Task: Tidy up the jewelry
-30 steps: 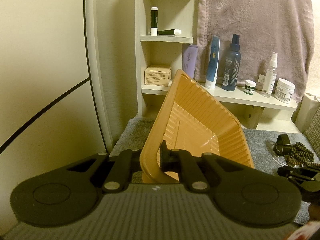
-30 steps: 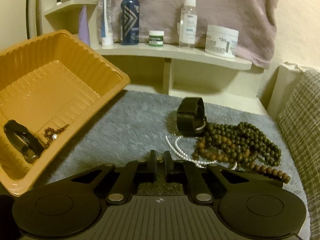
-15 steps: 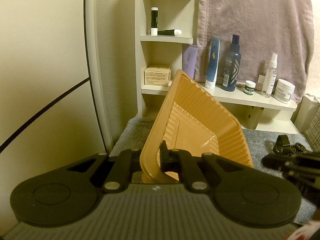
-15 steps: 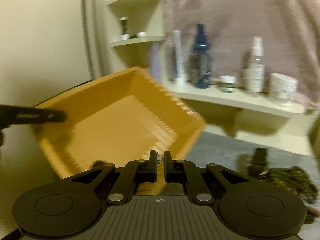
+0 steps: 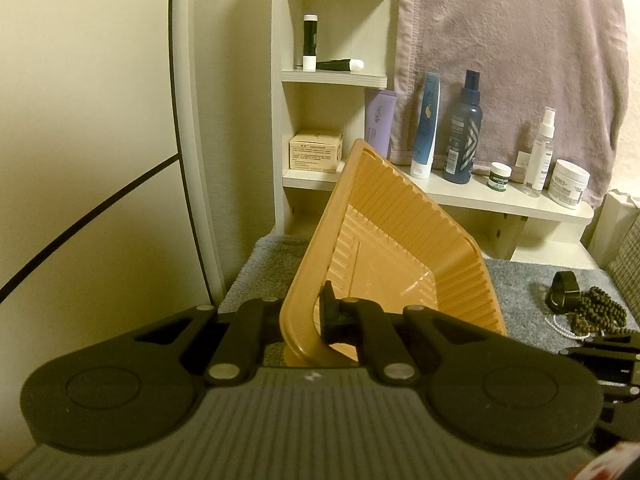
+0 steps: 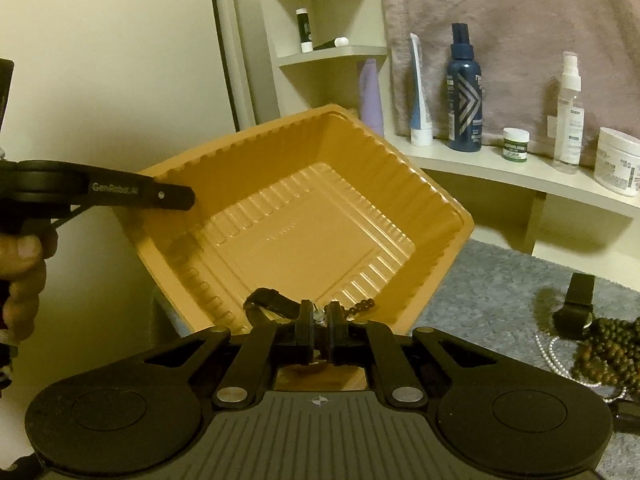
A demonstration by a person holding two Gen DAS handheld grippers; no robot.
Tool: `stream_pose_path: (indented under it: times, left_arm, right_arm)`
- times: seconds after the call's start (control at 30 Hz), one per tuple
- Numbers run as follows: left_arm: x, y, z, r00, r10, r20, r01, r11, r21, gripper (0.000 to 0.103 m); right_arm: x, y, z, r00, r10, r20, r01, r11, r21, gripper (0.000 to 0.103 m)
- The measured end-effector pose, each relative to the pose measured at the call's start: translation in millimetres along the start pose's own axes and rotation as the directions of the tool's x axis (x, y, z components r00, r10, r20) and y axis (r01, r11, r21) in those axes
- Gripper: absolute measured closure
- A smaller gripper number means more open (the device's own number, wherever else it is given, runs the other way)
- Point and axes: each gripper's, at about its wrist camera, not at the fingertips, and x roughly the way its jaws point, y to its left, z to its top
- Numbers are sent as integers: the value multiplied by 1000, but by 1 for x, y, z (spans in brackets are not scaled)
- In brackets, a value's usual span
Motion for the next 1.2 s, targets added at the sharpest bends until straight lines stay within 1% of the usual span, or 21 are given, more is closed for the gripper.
stream_pose_path:
  times: [0.17, 0.3, 0.33, 0.37, 0.4, 0.43, 0.5, 0.67, 0.77, 0.87, 0.97, 1.07, 1.2]
  left_arm:
    - [0, -1, 0, 1000, -1, 0, 1, 1000, 0, 96]
    - [-1, -1, 0, 1000, -1, 0, 1, 1000, 1, 96]
    - [-1, -1, 0, 1000, -1, 0, 1, 1000, 0, 96]
    - [-1, -1, 0, 1000, -1, 0, 1, 1000, -1, 96]
    - [-1, -1, 0, 1000, -1, 0, 1, 1000, -1, 96]
    - [-1, -1, 0, 1000, 0, 1, 0, 1000, 0, 96]
    - [-1, -1, 0, 1000, 0, 0, 0, 1000, 0, 96]
    - [-1, -1, 1, 1000, -1, 0, 1, 1000, -1, 96]
    - [-1, -1, 0, 1000, -1, 0, 1, 1000, -1, 96]
    - [-2, -1, 0, 1000, -2, 1, 2, 1000, -1, 96]
    - [-2, -2, 1, 1000, -1, 1, 1, 1000, -1, 96]
    - [-2, -1, 0, 1000, -2, 1, 2, 1000, -1, 96]
    - [-2, -1, 0, 1000, -1, 2, 1, 1000, 0, 96]
  right_arm:
    - [0, -1, 1, 1000, 17, -2, -17, 1000, 20, 96]
    - [-1, -5, 1, 1000, -5, -2, 5, 999, 34, 92]
    - [-3, -6, 1, 1000, -5, 3, 5, 999, 42, 87]
    - [-4, -7, 1, 1000, -6, 7, 6, 999, 50, 79]
    - [-5, -8, 1, 1000, -6, 9, 5, 998, 56, 76]
    - [-6, -9, 1, 1000, -4, 13, 3, 998, 62, 74]
    - [-7, -11, 1, 1000, 0, 17, -1, 998, 68, 74]
    - [-13, -14, 1, 998, -41, 44, 38, 996, 77, 74]
    - [-21, -22, -3, 991, -116, 62, 110, 989, 99, 74]
    - [-30, -36, -12, 976, -212, 54, 204, 971, 126, 74]
    - [-38, -53, -24, 955, -296, 21, 290, 946, 148, 74]
    - [-47, -70, -38, 927, -375, -15, 372, 911, 180, 74]
    - [-61, -89, -53, 881, -471, -54, 471, 856, 212, 73]
